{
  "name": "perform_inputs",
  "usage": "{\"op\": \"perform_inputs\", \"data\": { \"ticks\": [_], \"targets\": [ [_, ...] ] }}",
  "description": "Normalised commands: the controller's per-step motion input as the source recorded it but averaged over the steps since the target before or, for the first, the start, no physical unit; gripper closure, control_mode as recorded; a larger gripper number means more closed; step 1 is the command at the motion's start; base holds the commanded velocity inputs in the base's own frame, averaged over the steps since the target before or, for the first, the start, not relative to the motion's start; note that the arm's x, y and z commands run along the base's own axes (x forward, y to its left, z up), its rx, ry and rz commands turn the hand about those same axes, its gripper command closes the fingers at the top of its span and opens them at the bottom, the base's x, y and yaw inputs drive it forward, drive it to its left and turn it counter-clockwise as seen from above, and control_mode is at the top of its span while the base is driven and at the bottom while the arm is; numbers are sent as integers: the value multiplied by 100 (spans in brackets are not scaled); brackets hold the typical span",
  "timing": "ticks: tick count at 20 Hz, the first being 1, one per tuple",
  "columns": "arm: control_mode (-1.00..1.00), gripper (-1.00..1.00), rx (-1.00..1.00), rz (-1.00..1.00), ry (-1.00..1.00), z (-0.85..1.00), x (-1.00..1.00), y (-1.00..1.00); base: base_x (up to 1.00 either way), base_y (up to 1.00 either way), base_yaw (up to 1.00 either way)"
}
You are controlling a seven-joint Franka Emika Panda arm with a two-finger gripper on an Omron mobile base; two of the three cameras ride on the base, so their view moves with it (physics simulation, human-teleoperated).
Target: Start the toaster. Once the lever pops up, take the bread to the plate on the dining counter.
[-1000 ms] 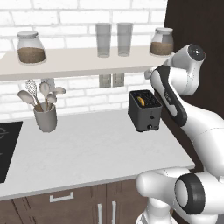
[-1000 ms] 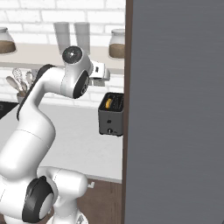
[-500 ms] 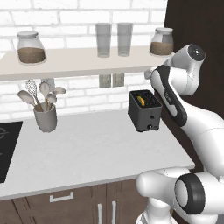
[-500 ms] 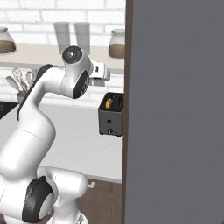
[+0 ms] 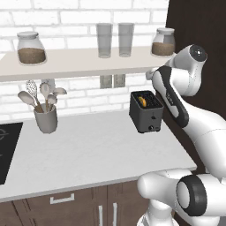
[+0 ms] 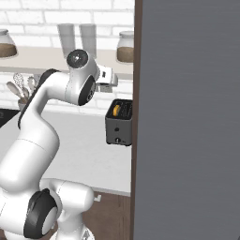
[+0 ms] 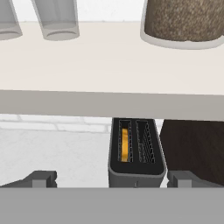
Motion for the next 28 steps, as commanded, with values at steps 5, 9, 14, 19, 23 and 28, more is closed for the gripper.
{"op": "perform_inputs", "data": {
  "ticks": [5,9,14,19,23,28],
  "targets": [
    [-100,-100,0,0,0,0,0,0,0,0,0],
    [-100,-100,0,0,0,0,0,0,0,0,0],
    [-100,-100,0,0,0,0,0,0,0,0,0],
    [-100,-100,0,0,0,0,0,0,0,0,0],
    [-100,-100,0,0,0,0,0,0,0,0,0],
    [-100,-100,0,0,0,0,0,0,0,0,0]
  ]
}}
